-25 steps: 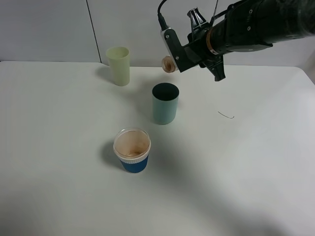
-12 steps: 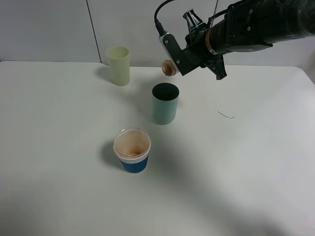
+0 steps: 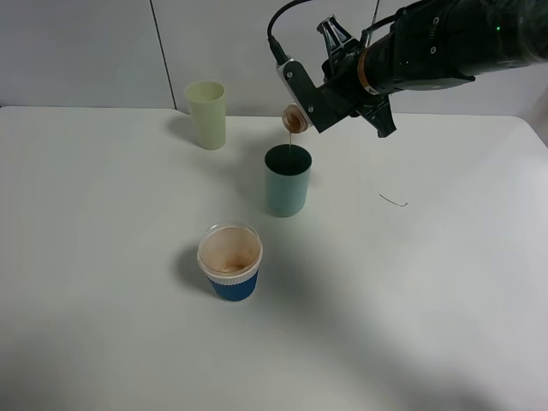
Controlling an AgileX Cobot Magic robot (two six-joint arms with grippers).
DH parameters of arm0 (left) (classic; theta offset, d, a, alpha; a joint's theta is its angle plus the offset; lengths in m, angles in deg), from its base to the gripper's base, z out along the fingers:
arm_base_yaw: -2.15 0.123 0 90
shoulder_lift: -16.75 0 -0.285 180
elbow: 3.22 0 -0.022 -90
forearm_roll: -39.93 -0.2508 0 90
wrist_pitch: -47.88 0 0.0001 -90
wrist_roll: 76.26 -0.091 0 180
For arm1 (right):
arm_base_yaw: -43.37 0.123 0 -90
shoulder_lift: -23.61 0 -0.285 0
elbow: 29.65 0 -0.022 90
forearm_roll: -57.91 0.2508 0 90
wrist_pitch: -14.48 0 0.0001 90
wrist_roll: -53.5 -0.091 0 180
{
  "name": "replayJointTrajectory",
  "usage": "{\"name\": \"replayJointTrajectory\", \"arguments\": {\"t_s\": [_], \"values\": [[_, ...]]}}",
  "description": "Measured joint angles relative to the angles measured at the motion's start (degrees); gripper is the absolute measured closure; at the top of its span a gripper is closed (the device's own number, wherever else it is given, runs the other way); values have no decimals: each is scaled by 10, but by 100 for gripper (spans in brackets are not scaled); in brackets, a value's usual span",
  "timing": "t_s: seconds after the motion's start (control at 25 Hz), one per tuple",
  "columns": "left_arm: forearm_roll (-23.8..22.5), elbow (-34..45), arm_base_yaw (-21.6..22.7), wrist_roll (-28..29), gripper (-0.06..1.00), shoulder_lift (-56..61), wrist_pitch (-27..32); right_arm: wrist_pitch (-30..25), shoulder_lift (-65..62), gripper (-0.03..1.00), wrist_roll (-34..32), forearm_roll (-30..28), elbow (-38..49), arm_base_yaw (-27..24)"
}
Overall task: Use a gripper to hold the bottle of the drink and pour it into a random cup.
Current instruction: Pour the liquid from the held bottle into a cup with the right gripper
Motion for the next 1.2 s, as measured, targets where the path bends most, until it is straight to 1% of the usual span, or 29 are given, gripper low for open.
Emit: {"name": "replayJointTrajectory", "arguments": {"t_s": [0.12, 0.4, 0.96, 1.2], "values": [[0, 0, 0, 0, 1, 0, 0, 2, 0, 59, 4, 0, 0, 0], [0, 0, 0, 0, 1, 0, 0, 2, 0, 59, 53, -2, 0, 0], [0, 0, 0, 0, 1, 0, 0, 3, 0, 59, 55, -3, 0, 4], [0, 0, 0, -1, 1, 0, 0, 3, 0, 60, 66, -3, 0, 6]]}}
